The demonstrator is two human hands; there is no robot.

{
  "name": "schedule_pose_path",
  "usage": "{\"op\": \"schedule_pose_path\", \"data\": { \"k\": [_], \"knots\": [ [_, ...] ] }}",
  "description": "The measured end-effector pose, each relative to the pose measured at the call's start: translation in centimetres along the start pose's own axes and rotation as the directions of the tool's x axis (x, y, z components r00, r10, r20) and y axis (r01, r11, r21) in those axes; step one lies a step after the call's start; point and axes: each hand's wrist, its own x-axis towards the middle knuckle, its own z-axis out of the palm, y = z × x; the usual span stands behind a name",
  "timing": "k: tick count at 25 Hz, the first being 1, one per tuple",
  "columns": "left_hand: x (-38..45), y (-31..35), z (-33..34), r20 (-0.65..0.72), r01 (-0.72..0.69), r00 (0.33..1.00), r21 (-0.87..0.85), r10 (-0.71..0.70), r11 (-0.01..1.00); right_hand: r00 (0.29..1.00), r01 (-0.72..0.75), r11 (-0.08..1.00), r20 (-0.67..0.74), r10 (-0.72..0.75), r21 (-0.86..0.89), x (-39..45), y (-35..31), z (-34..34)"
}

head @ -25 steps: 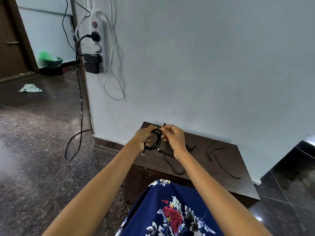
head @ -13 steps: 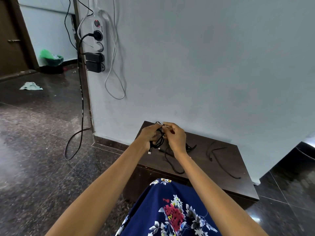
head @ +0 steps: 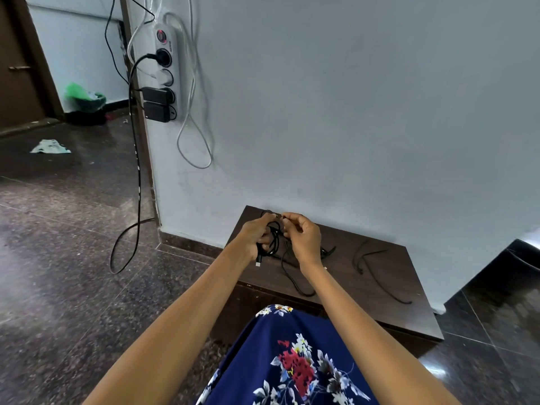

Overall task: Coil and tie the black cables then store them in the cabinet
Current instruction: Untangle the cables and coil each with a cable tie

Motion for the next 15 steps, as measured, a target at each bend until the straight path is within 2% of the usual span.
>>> {"op": "schedule_pose_path", "data": {
  "k": [8,12,15],
  "knots": [
    [0.06,0.22,0.36,-0.031,0.011,0.999,0.088,-0.008,0.996,0.998,0.054,0.997,0.028,-0.052,-0.054,-0.08,0.46,0.07],
    [0.22,0.15,0.12,-0.020,-0.003,1.000,0.138,0.006,0.990,0.993,0.067,0.995,0.097,-0.060,-0.069,0.08,0.28,0.09],
    [0.42,0.04,-0.15,-0.006,-0.022,1.000,0.102,0.023,0.995,0.984,0.035,0.999,0.173,-0.028,-0.040,0.10,-0.04,0.09]
  ]
}}
